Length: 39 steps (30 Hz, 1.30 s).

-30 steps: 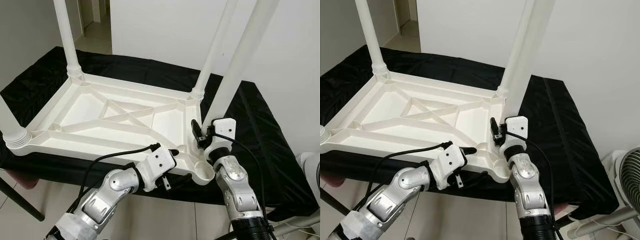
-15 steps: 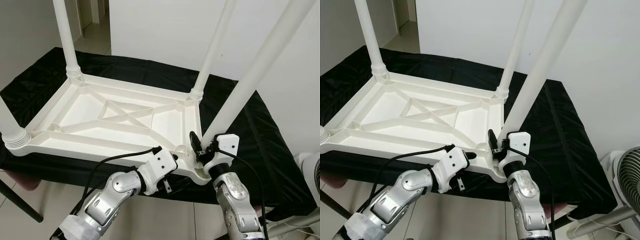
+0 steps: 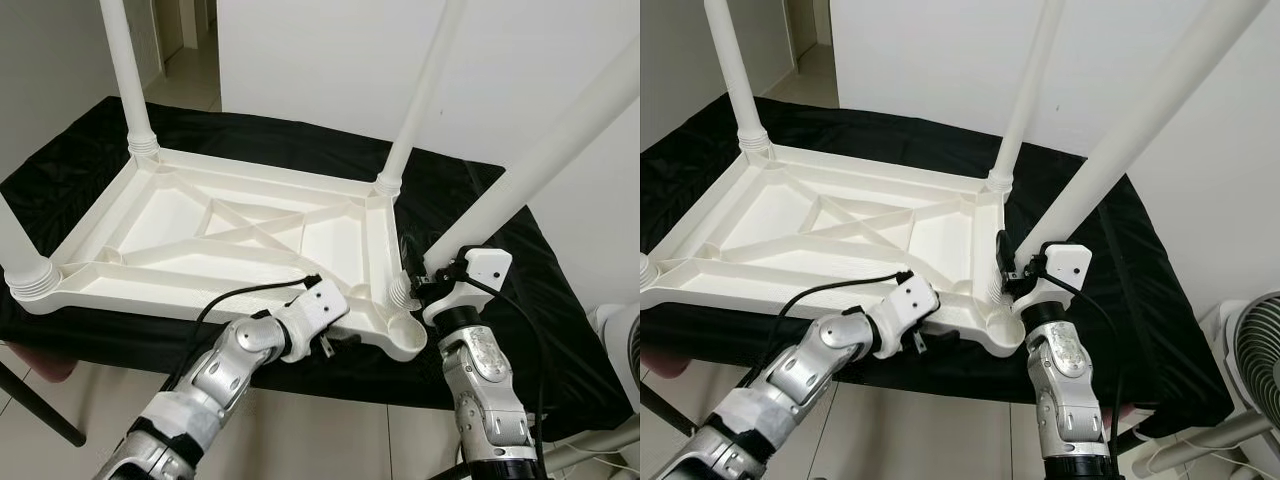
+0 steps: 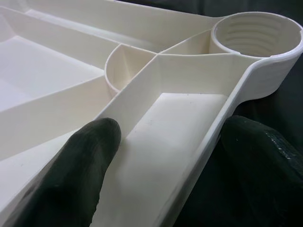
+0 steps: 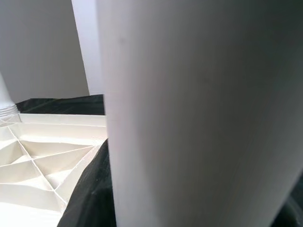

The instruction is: Building children table

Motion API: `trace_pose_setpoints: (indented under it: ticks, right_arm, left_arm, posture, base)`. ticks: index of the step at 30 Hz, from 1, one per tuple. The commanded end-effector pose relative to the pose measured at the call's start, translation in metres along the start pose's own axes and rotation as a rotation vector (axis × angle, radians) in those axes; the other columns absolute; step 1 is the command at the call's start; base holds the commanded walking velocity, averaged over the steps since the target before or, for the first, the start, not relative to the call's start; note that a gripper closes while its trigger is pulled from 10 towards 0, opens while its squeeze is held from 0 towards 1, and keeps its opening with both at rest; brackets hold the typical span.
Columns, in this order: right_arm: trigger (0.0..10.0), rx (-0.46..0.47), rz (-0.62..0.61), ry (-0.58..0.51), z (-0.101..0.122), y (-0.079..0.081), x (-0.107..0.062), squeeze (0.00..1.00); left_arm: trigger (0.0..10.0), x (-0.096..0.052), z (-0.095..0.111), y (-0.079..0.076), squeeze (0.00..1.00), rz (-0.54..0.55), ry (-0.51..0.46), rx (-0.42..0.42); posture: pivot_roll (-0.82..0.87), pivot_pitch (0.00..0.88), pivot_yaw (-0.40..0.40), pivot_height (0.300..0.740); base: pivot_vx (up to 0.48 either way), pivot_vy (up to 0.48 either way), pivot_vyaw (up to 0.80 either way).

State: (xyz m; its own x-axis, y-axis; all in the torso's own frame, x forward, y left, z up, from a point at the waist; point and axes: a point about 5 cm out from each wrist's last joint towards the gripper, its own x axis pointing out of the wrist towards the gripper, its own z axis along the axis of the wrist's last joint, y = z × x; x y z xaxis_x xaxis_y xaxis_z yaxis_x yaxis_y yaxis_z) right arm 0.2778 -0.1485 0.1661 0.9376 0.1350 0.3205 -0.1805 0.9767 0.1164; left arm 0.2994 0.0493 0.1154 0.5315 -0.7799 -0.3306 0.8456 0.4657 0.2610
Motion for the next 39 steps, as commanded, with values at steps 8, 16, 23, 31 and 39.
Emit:
trace_pose_setpoints:
  ticks: [8, 16, 23, 31, 39]
  right_arm:
    - [10.0, -0.002, -0.021, -0.007, -0.001, -0.001, 0.000, 0.00]
    - [10.0, -0.013, -0.054, 0.032, -0.008, -0.009, -0.003, 0.00]
    - [10.0, -0.059, -0.077, 0.058, -0.012, -0.013, 0.004, 0.00]
    - [10.0, -0.149, -0.076, 0.125, -0.018, -0.016, 0.012, 0.00]
    - [10.0, -0.185, -0.049, 0.148, -0.026, -0.017, 0.016, 0.00]
  left_arm:
    - [10.0, -0.003, 0.012, 0.039, 0.00, 0.348, -0.015, 0.005]
    - [10.0, -0.012, 0.029, 0.025, 0.00, 0.199, -0.165, 0.018]
    - [10.0, -0.024, 0.048, -0.012, 0.00, -0.093, -0.329, -0.014]
    - [10.0, -0.024, 0.050, -0.033, 0.00, -0.221, -0.311, -0.090]
    - [10.0, -0.033, 0.055, -0.035, 0.00, -0.248, -0.336, -0.092]
  posture:
    - [-0.03, 0.009, -0.092, 0.740]
    - [-0.03, 0.013, -0.091, 0.740]
    - [-0.02, 0.007, -0.104, 0.740]
    - [-0.02, 0.004, -0.106, 0.740]
    - [-0.02, 0.005, -0.109, 0.740]
  base:
    - [0.000, 0.000, 0.00]
    - [0.000, 0.000, 0.00]
    - [0.000, 0.000, 0.00]
    - [0.000, 0.000, 0.00]
    - [0.000, 0.000, 0.00]
